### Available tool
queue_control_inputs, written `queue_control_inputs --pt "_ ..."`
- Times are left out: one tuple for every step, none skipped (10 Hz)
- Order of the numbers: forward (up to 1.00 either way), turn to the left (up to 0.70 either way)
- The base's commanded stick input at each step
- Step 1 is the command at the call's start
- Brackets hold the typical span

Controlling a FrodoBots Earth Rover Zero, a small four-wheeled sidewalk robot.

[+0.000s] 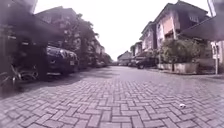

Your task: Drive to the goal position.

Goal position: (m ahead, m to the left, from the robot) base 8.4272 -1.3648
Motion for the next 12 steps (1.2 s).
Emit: queue_control_inputs --pt "0.69 0.03" --pt "0.69 0.03" --pt "0.69 0.03" --pt "0.69 0.03" --pt "0.69 0.03" --pt "0.69 0.03" --pt "0.69 0.03" --pt "0.69 0.03" --pt "0.69 0.03" --pt "0.69 0.03" --pt "0.69 0.03" --pt "0.69 0.03"
